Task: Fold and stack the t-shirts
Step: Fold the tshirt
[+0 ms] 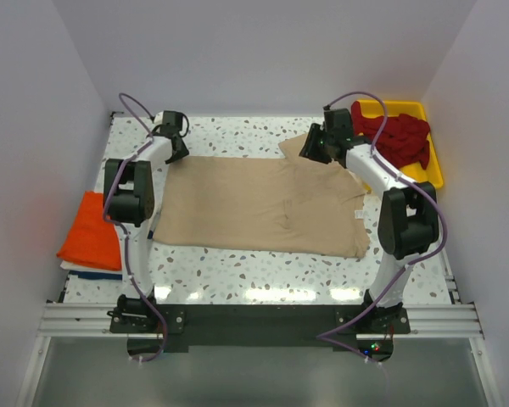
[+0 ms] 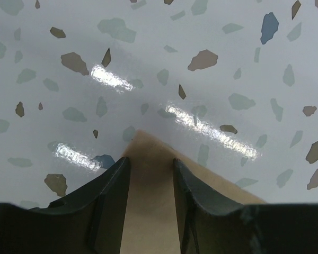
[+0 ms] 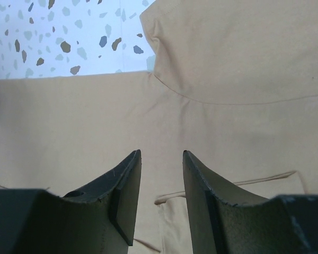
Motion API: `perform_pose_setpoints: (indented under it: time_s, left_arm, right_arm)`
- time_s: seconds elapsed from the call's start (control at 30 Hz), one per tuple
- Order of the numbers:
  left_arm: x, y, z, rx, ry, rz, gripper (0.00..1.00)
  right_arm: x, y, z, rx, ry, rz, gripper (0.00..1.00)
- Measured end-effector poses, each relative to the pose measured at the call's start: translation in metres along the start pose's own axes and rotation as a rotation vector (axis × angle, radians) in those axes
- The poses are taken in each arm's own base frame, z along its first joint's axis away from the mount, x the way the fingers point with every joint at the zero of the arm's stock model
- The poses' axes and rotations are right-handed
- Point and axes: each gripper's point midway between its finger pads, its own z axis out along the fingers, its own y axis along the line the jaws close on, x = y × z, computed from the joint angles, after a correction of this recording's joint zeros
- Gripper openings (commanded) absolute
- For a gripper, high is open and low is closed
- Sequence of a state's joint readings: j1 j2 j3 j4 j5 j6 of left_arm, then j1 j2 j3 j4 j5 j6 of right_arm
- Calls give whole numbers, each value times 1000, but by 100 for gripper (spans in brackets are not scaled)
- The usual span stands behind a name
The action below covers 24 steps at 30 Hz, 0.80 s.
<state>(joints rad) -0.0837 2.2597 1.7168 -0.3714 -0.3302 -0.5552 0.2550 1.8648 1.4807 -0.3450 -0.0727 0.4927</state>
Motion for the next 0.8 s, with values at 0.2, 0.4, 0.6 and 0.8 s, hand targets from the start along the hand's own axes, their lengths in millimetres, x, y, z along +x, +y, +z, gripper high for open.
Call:
perform_pose_setpoints:
  time_s: [0.2,0.4,0.6,0.8]
  left_arm:
    - [-1,-1,-1,-4,-2,2,42]
    - [-3,2,-1,-20,-9,4,42]
    - [-16,-1,-3,-29,-41,15,41]
    - [-15,-5,-2,-38,-51,31,41]
  right_arm:
    - [-1,1,0,-8,-4,-1,41]
    - [2,-1,2,-9,1,-2,41]
    - [2,-1,2,-19,4,1,41]
    - [7,-4,3,-13,14,3,41]
